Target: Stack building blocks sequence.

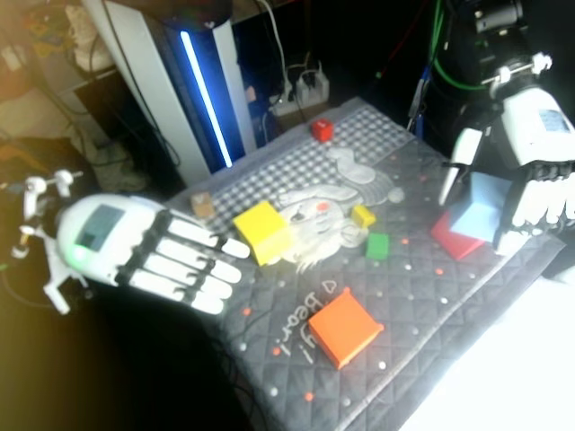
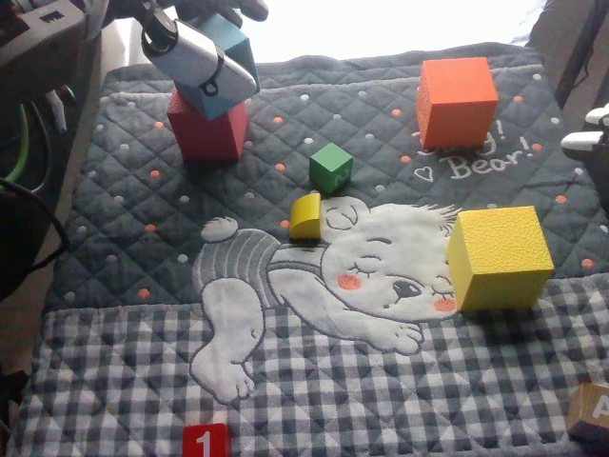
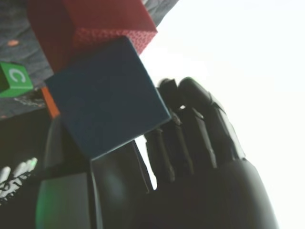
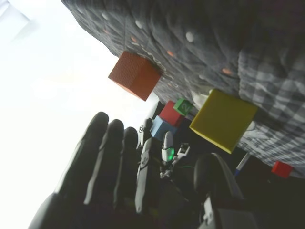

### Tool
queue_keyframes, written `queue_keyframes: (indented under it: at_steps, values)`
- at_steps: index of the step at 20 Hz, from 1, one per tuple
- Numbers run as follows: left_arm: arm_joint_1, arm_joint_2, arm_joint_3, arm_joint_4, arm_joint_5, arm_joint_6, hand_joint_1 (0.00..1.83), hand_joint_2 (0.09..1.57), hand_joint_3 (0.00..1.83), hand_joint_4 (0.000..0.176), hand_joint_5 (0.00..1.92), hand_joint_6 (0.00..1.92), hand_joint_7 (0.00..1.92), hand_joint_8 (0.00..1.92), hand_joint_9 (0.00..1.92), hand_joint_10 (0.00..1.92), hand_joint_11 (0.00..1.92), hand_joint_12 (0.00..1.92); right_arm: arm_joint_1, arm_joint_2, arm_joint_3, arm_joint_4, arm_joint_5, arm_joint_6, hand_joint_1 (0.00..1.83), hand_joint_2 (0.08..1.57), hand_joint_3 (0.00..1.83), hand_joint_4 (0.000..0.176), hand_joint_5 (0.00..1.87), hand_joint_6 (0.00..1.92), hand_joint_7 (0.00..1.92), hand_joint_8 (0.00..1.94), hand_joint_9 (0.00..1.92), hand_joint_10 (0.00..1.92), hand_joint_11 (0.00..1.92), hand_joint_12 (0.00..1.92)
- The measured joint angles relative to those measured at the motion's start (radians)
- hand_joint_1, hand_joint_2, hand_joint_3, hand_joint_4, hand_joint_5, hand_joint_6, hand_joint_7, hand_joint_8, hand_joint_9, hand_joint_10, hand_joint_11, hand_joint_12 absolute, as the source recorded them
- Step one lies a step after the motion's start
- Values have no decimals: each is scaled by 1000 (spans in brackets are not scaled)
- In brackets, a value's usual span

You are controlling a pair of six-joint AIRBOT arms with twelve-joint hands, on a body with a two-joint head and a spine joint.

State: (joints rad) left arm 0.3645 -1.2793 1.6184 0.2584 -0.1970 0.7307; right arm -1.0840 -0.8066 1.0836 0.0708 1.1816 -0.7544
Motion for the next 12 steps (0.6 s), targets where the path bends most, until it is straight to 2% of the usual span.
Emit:
queue_keyframes:
  at_steps: [2, 4, 5, 6, 8, 9, 12]
  values:
    - [0, -1, 0, 1, 10, 0, 881, 974, 0, 90, 458, 0, 554, 0, 533, 111, 250, 1072, 0, 0, 2, 7, 1, 0, 615, 1260, 0, 119, 363, 0, 310, 0, 317, 1, 256, 201]
    - [0, -1, 0, 2, 16, 0, 873, 984, 4, 97, 448, 0, 545, 0, 531, 77, 218, 1042, 0, -2, 2, 6, 1, 0, 590, 1264, 1, 121, 359, 0, 309, 0, 322, 2, 266, 202]
    - [0, -1, 0, 2, 16, 0, 884, 990, 1, 101, 441, 1, 533, 0, 528, 52, 205, 1078, 0, -2, 2, 5, 1, 0, 582, 1263, 0, 112, 365, 2, 315, 2, 330, 5, 275, 205]
    - [0, -1, 0, 2, 16, 0, 884, 989, 0, 100, 443, 3, 529, 0, 528, 46, 198, 1083, 0, -2, 2, 2, 1, 0, 577, 1259, 0, 124, 360, 0, 316, 2, 327, 4, 274, 203]
    - [0, -1, 0, 3, 16, 0, 869, 995, 2, 107, 437, 0, 506, 0, 487, 22, 156, 1070, 0, -2, 2, 5, 1, 0, 591, 1263, 0, 121, 362, 1, 314, 1, 325, 2, 267, 192]
    - [0, -1, 0, 3, 16, 0, 873, 989, 0, 103, 436, 0, 505, 0, 479, 12, 123, 1135, 0, -2, 2, 5, 1, 0, 595, 1261, 0, 120, 361, 0, 313, 0, 327, 2, 271, 192]
    - [0, -1, 0, 4, 17, 0, 884, 960, 0, 118, 411, 0, 453, 0, 425, 0, 29, 1212, 0, -2, 2, 4, 1, 0, 555, 1261, 0, 116, 361, 1, 313, 1, 335, 3, 283, 186]
